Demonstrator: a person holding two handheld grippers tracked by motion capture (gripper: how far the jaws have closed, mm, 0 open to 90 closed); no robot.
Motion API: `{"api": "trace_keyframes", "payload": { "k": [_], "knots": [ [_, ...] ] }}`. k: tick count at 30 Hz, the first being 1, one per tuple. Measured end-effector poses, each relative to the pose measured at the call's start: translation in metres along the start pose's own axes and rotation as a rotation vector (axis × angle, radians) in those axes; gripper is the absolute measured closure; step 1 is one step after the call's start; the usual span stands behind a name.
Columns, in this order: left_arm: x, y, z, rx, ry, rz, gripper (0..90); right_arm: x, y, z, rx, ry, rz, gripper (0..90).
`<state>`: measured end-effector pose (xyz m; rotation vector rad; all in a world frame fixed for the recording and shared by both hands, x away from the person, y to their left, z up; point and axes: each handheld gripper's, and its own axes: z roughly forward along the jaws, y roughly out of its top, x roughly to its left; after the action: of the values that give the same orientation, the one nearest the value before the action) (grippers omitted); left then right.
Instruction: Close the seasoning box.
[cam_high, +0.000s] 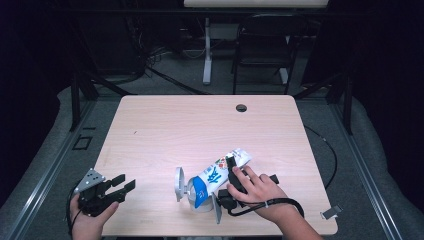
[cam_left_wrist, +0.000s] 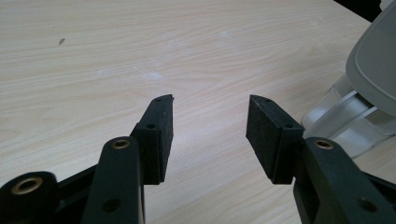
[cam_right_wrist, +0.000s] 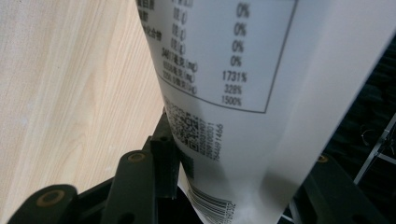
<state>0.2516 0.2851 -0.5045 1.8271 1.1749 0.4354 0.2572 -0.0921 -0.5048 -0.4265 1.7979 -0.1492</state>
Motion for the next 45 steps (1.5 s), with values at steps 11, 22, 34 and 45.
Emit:
{"api": "trace_keyframes", "payload": {
  "k": [11, 22, 34, 45],
  "knots": [
    [0.0005, -0.0002, -0.0002, -0.002, 0.0, -0.001, 51.6, -0.0006, -0.0004, -0.0005, -0.004, 0.007, 0.002, 57.2],
    [0.0004, -0.0001, -0.0005, -0.001, 0.001, 0.0, 51.6, -0.001, -0.0003, -0.0019, 0.001, -0.003, -0.013, 58.0],
    [0.0002, 0.0002, -0.0009, -0.003, 0.002, -0.001, 51.6, -0.0015, -0.0009, -0.003, -0.002, -0.003, -0.01, 59.6],
    [0.0008, -0.0002, -0.0006, -0.003, 0.002, -0.001, 51.6, -0.0027, -0.001, -0.0044, -0.008, -0.006, -0.017, 61.6]
  ]
}}
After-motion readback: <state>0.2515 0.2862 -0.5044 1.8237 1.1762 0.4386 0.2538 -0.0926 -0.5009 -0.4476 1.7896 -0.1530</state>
